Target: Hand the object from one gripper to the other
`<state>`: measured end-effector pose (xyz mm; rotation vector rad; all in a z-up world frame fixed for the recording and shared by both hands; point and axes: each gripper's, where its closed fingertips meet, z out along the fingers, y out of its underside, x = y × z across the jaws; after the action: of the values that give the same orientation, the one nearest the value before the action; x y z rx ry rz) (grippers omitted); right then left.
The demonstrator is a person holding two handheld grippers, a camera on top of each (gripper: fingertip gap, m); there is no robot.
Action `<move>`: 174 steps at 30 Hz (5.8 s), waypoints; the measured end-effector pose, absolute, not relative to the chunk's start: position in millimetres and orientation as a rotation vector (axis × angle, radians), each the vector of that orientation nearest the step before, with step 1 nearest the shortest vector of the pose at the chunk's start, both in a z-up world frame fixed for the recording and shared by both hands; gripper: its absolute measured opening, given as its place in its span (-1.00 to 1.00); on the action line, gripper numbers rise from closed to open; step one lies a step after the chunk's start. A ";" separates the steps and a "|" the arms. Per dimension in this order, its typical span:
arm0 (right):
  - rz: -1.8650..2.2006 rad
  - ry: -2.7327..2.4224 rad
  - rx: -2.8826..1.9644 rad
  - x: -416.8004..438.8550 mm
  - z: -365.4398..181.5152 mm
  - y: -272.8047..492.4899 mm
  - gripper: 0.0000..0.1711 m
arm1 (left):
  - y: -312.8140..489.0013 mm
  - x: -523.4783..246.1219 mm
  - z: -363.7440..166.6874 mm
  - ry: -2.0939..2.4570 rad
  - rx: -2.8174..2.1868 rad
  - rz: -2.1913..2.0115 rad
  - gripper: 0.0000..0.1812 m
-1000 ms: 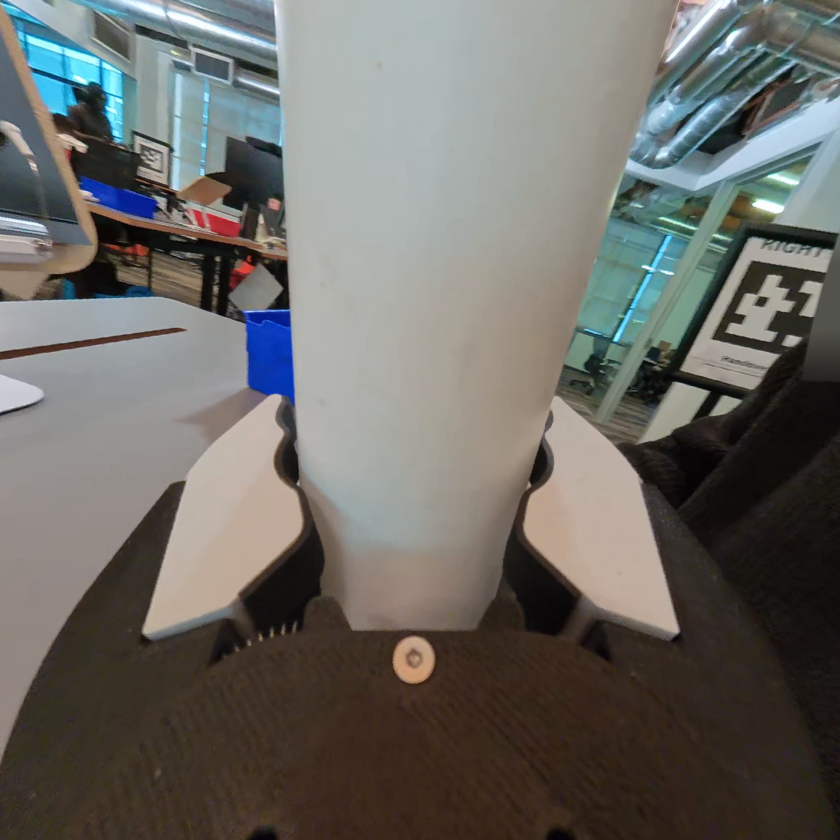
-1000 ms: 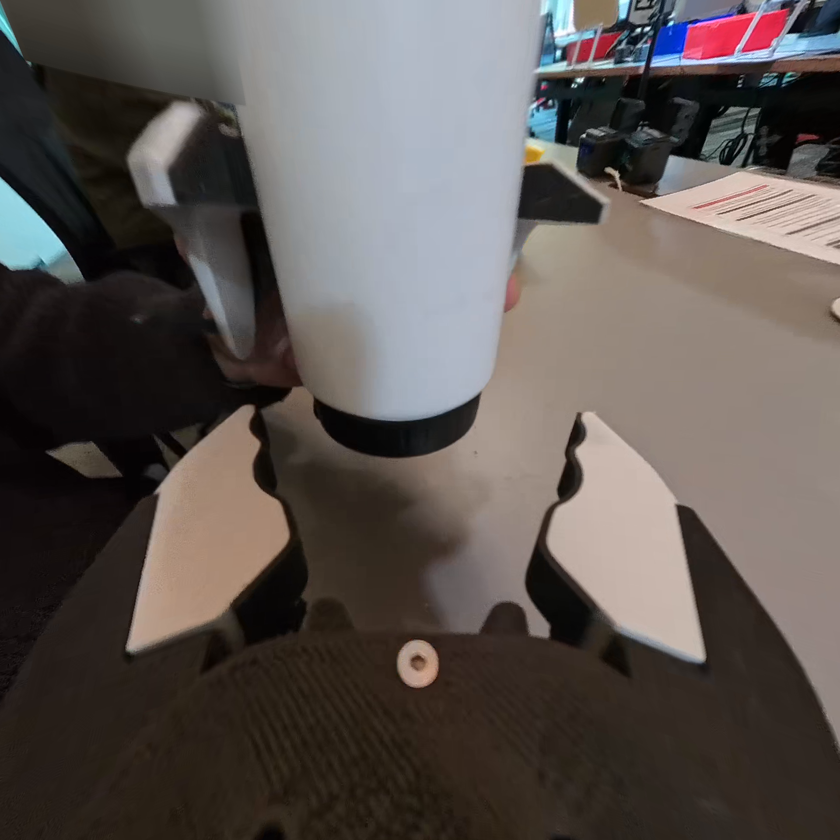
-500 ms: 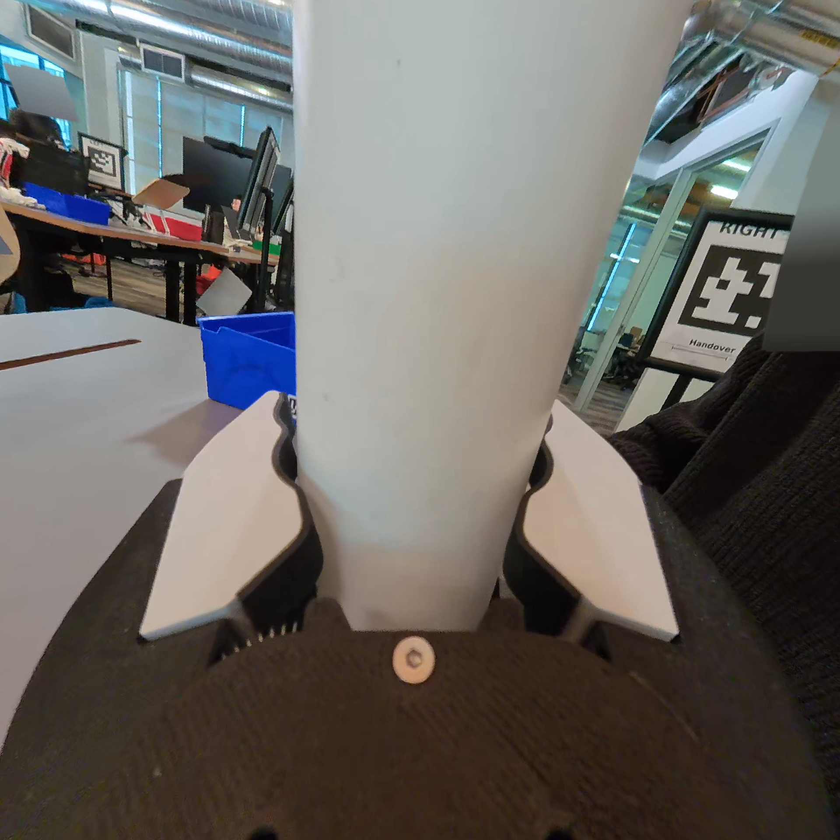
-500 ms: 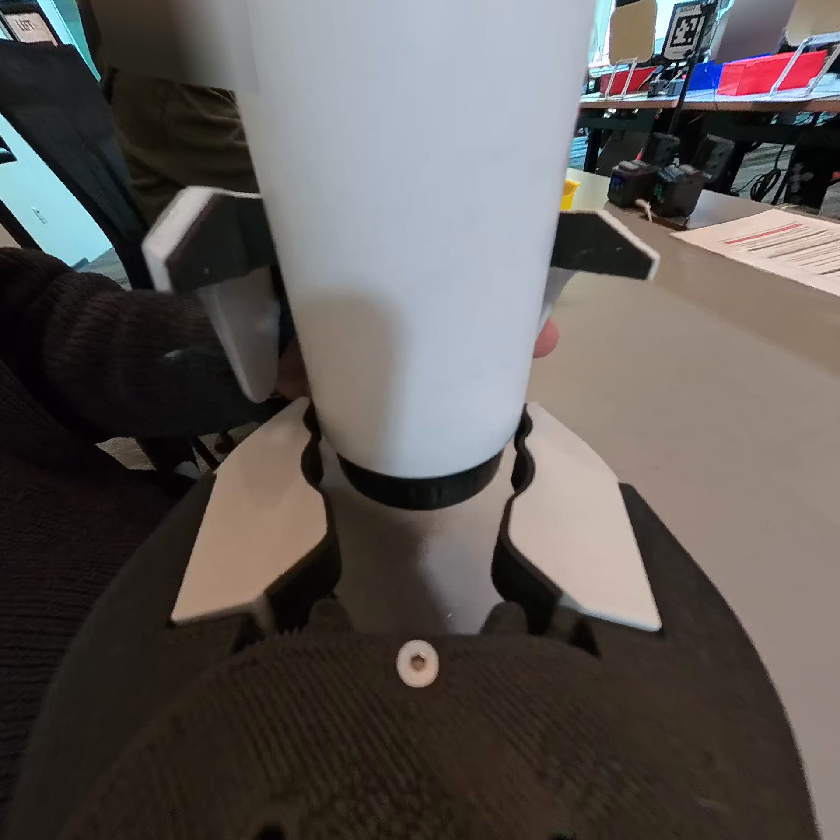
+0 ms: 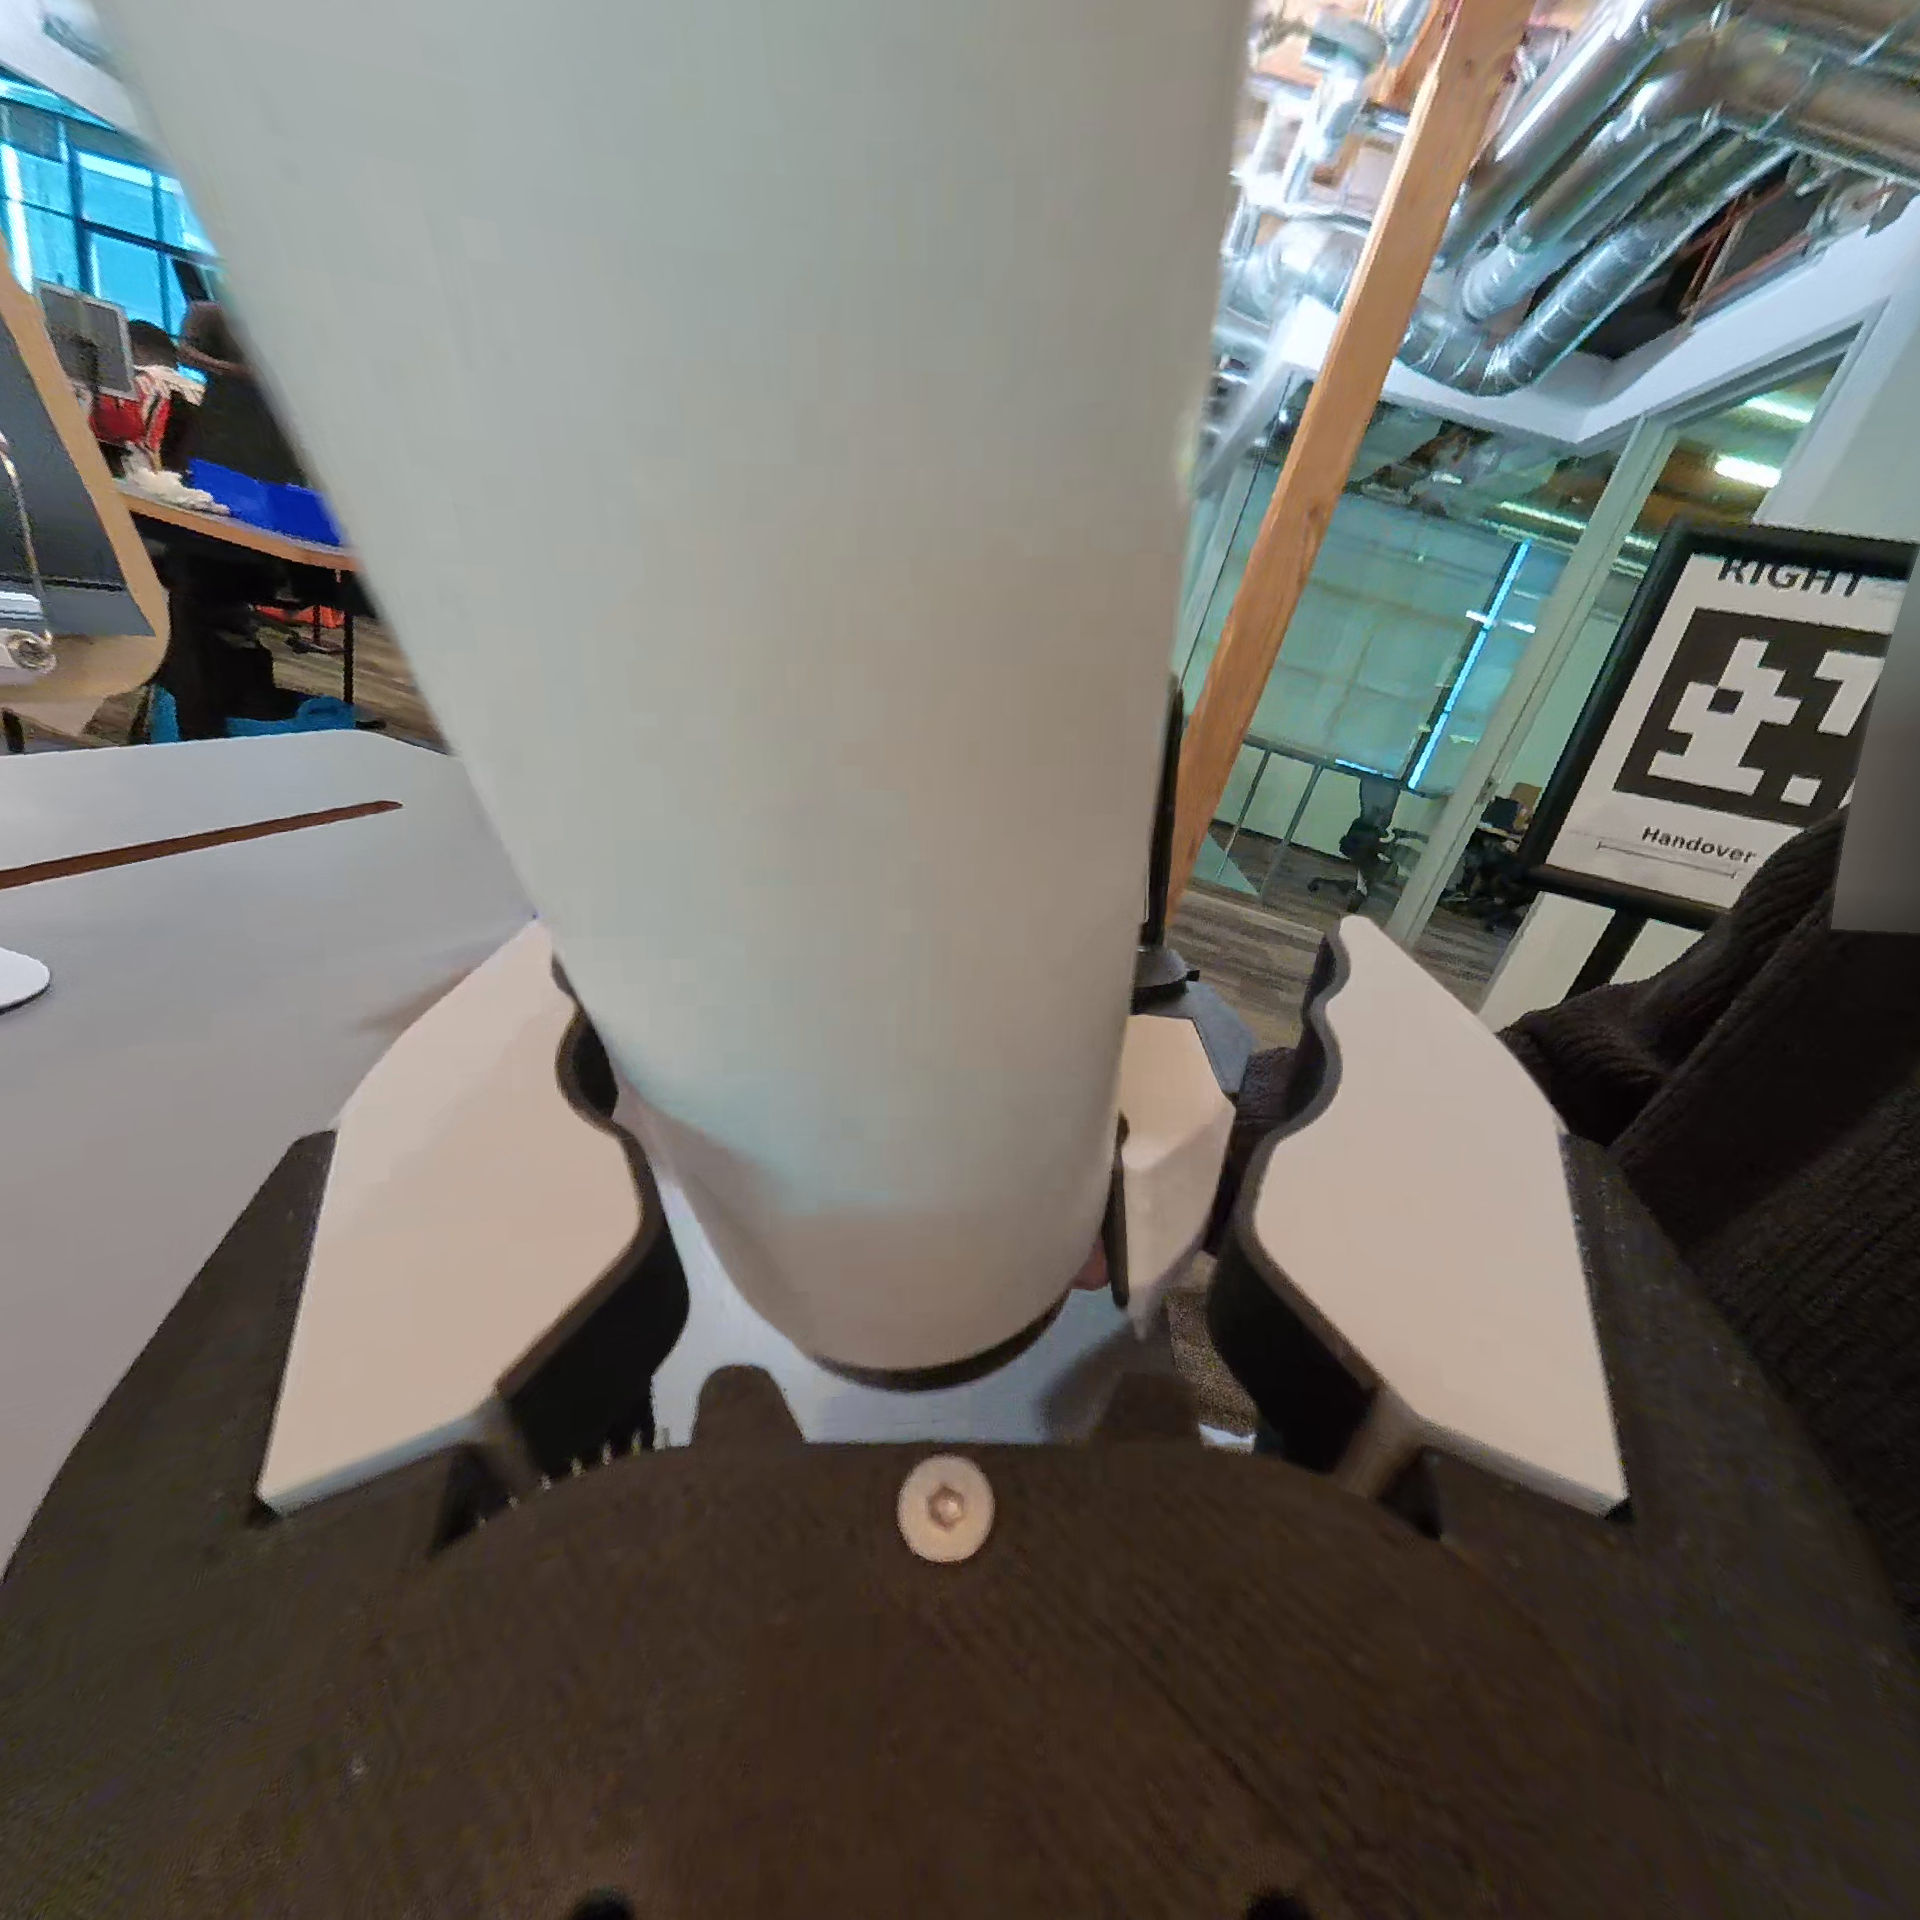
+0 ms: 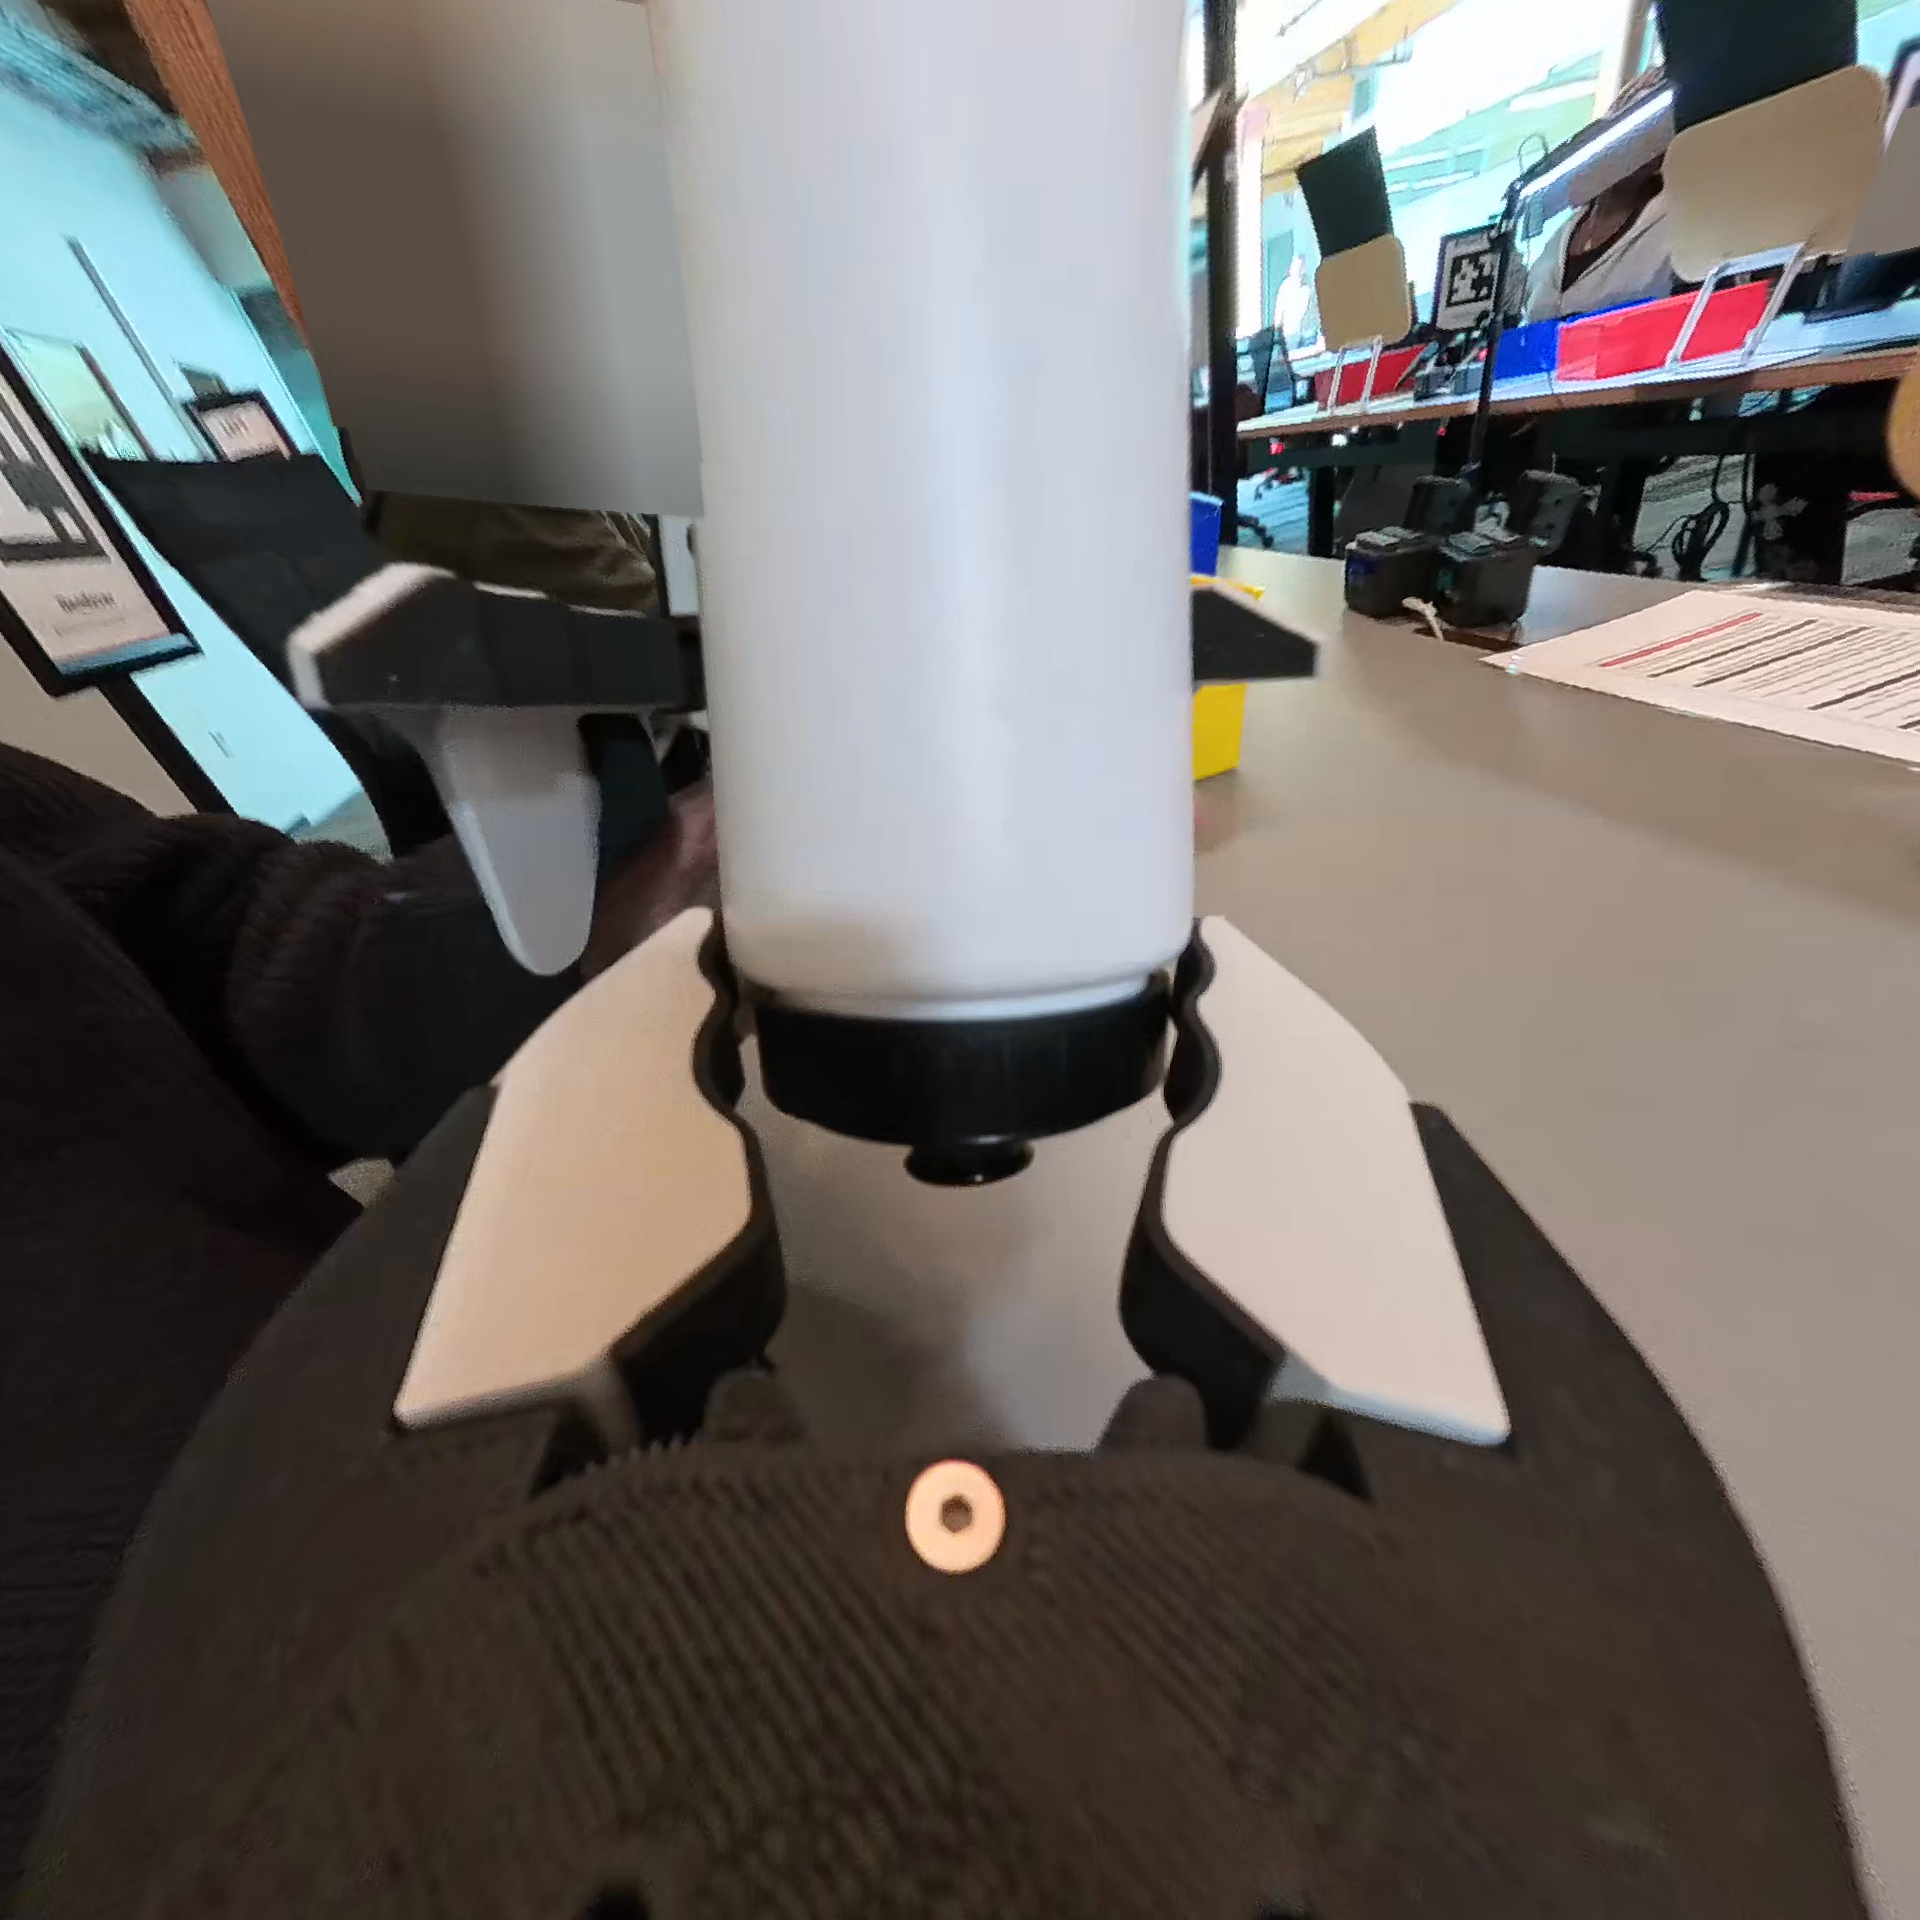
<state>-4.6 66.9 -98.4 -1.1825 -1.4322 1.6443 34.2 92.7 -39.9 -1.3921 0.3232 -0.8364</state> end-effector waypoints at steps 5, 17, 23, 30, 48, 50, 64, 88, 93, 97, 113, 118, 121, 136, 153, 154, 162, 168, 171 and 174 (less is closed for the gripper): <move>1.706 -1.353 -1.185 -1.1 -91.6 78.2 -0.04 | 93.1 24.0 -34.8 0.283 -1.368 -0.841 0.45; 1.482 -1.613 -1.299 -15.3 -143.6 60.8 -0.01 | 92.8 5.2 -39.9 0.247 -1.412 -0.838 -0.03; 1.520 -1.610 -1.311 -19.8 -148.3 55.5 0.59 | 93.8 8.2 -37.9 0.229 -1.395 -0.843 -0.03; 1.436 -1.670 -1.220 -21.9 -147.4 39.4 0.60 | 92.1 28.6 -38.6 0.269 -1.390 -0.896 -0.03; 1.493 -1.532 -1.238 -16.4 -121.2 57.0 0.19 | 90.7 16.8 -30.6 0.270 -1.352 -0.774 0.14; 1.552 -1.492 -1.259 -15.0 -116.5 61.1 0.19 | 90.0 14.0 -28.7 0.260 -1.341 -0.779 0.17; 1.591 -1.141 -1.069 9.0 -68.5 110.5 0.19 | 96.6 -1.9 -41.7 0.156 -1.340 -0.869 0.21; 0.759 -1.550 -0.949 -7.4 -122.5 110.1 0.21 | 69.3 -19.6 26.1 0.214 -1.474 -0.685 0.61; 0.612 -1.614 -0.901 -8.3 -130.4 107.1 0.19 | 74.8 -6.2 3.3 0.217 -1.592 -0.802 0.62; 0.476 -1.675 -0.851 -4.2 -139.1 116.1 0.20 | 61.4 -5.2 -16.5 0.338 -1.807 -0.775 0.59; 0.164 -1.777 -0.762 4.4 -159.5 135.3 0.20 | 56.8 -21.8 -84.8 0.513 -2.116 -0.554 0.49; 0.178 -1.759 -0.787 8.4 -158.9 144.4 0.20 | 59.9 -18.6 -74.0 0.525 -2.028 -0.579 0.23; 0.172 -1.756 -0.774 9.4 -157.1 144.9 0.20 | 59.8 -19.0 -75.1 0.536 -2.023 -0.585 0.23; -0.001 -1.745 -0.691 12.0 -156.8 153.5 0.20 | 62.6 -22.0 -87.5 0.532 -2.052 -0.606 0.23; 0.110 -1.494 -0.796 18.1 -119.4 174.0 0.24 | 85.8 -61.9 -84.4 -0.074 -1.834 -1.175 0.19; 0.149 -1.480 -0.824 19.0 -118.0 176.0 0.23 | 87.3 -67.9 -84.6 -0.131 -1.787 -1.231 0.19; 0.517 -1.438 -1.051 17.9 -125.4 179.5 0.30 | 92.2 -89.2 -83.3 -0.300 -1.595 -1.393 0.18; 1.156 -1.349 -1.292 11.7 -122.3 155.3 0.28 | 93.5 -94.1 -75.5 -0.356 -1.458 -1.483 0.17; 1.554 -1.155 -1.290 15.1 -93.5 145.3 0.23 | 97.8 -86.8 -81.2 -0.361 -1.461 -1.484 0.17; 1.705 -1.090 -1.234 17.7 -78.8 135.6 0.25 | 101.0 -63.5 -82.2 -0.297 -1.477 -1.506 0.16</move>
<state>17.7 135.6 -78.8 -1.2342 -1.0899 1.7051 -63.5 101.0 -82.2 -1.4772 -0.2966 -1.5063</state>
